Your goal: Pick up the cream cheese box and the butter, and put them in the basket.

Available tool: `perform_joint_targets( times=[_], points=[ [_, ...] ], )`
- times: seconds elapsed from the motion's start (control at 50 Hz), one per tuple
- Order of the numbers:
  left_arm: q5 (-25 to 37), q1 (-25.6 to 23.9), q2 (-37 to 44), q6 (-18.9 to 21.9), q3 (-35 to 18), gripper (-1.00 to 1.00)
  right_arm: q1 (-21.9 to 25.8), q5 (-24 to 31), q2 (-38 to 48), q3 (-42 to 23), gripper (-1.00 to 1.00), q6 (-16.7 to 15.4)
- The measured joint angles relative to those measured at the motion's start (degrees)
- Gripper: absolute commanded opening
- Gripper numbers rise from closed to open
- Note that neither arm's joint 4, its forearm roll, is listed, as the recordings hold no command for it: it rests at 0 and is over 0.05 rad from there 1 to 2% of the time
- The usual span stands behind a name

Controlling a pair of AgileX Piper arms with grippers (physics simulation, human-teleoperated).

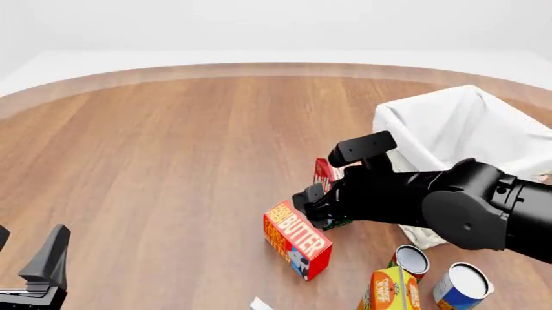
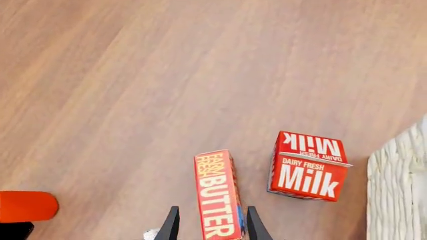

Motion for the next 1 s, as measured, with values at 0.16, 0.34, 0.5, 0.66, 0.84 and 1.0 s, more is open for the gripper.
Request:
perform_joint_targets(
  times=[0.16,0.34,0.5,0.66,0.84,1.0],
  points=[
    [0.00,0.00,0.00,0.00,0.00,1.00,0.03,-2.95,1.53,2.26,1.00,1.06],
    [0.00,0.00,0.00,0.00,0.00,1.00,0.10,-6.28,4.21,4.17,1.00,2.32],
    [0.00,0.00,0.00,0.00,0.00,1.00,0.17,-8.06,5.74,5.13,1.00,3.10],
    [0.00,0.00,0.00,0.00,0.00,1.00,0.32,-9.14,6.74,5.68,1.00,3.59],
    [0.00,0.00,0.00,0.00,0.00,1.00,0.63,-10.53,7.75,6.52,1.00,4.27],
    [0.00,0.00,0.00,0.00,0.00,1.00,1.00,-11.25,8.31,7.06,1.00,4.70]
  ],
)
